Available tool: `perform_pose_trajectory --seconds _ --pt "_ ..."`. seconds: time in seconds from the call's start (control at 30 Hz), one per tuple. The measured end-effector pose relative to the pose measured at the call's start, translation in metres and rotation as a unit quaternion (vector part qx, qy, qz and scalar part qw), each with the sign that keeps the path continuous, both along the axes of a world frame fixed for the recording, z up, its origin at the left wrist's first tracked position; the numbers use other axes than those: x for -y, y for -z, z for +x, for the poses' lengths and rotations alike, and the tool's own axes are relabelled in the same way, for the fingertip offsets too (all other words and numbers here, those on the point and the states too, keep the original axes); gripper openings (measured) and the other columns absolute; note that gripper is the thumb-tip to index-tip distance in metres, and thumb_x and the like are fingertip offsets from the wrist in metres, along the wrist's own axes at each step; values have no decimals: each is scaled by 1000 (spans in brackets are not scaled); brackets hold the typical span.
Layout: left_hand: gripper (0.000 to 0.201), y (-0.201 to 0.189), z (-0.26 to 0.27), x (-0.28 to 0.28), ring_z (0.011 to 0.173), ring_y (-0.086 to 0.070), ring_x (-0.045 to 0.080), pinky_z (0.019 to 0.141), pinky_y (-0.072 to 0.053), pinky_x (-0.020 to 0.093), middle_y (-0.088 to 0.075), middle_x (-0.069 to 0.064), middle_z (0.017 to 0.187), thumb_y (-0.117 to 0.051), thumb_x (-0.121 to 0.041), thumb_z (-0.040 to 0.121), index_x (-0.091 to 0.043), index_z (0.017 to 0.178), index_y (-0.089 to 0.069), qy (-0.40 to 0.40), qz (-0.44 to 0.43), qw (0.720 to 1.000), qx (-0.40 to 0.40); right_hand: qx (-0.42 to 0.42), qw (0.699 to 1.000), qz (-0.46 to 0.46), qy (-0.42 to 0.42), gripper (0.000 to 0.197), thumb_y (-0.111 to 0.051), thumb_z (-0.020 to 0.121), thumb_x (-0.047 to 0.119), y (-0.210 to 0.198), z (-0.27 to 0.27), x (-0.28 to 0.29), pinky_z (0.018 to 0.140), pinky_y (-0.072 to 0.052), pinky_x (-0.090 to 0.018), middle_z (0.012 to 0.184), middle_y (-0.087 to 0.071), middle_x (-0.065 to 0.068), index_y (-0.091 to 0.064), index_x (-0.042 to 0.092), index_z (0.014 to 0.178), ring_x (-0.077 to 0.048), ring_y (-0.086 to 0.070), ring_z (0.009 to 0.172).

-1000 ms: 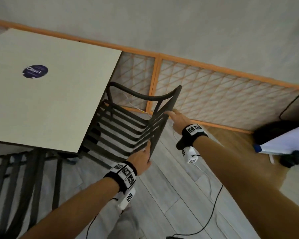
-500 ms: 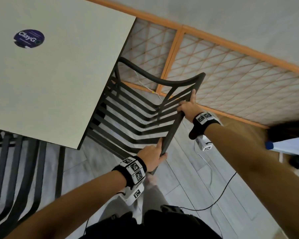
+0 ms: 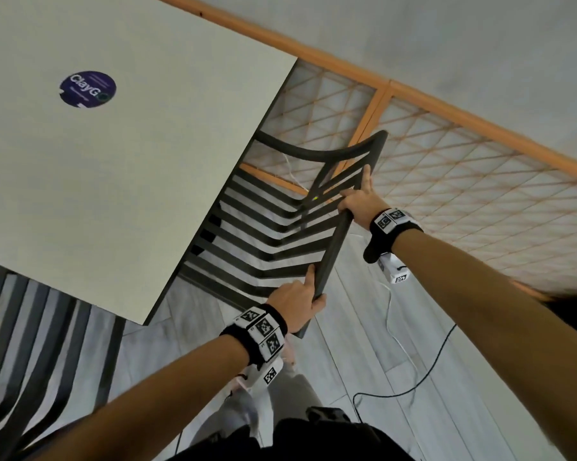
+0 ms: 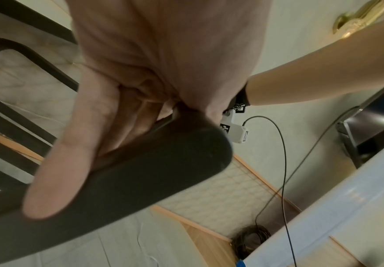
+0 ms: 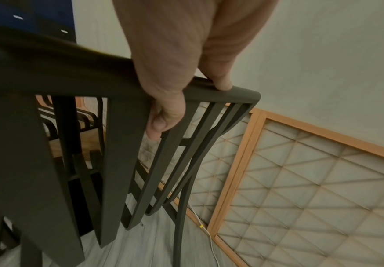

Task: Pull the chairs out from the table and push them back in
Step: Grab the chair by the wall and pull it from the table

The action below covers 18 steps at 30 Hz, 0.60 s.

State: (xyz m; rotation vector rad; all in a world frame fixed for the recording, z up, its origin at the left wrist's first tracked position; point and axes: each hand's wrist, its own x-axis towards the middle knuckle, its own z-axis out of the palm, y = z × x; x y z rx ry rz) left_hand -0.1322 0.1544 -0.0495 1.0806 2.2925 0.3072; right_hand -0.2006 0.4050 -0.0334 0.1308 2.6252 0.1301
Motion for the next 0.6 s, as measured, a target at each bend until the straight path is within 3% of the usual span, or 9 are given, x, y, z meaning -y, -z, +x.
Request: perform_pose_trajectory --seconds 0.13,0.23,0.37,0.6 --pt "70 -3 -24 -10 89 -68 31 81 -55 41 -70 19 93 -34 -45 99 -6 153 -11 -13 -6 1000 -9 7 1000 13 -27 15 -60 88 12 -4 -36 -4 101 16 -63 144 -47 -13 -69 16 100 -63 15 136" --pt "71 -4 -29 -16 88 -68 32 78 -54 41 -69 19 93 -34 -47 99 -6 153 -9 -2 -16 1000 6 22 998 31 -43 19 -58 90 14 -3 -42 -13 110 6 -69 139 -51 -11 -68 20 105 -62 12 137" --pt "72 -1 -29 -17 77 -65 30 73 -57 41 -60 14 79 -33 -49 98 -8 153 -9 -11 -16 1000 22 19 997 43 -63 22 -58 91 15 2 -42 -18 110 -1 -72 143 -49 -12 -68 22 110 -61 12 138" --pt "72 -5 -30 -17 72 -62 26 72 -55 41 -56 11 75 -34 -50 98 -11 153 -8 -25 -12 999 37 7 994 51 -94 25 -58 91 18 3 -42 -19 108 5 -74 143 -50 -3 -68 27 112 -53 4 144"
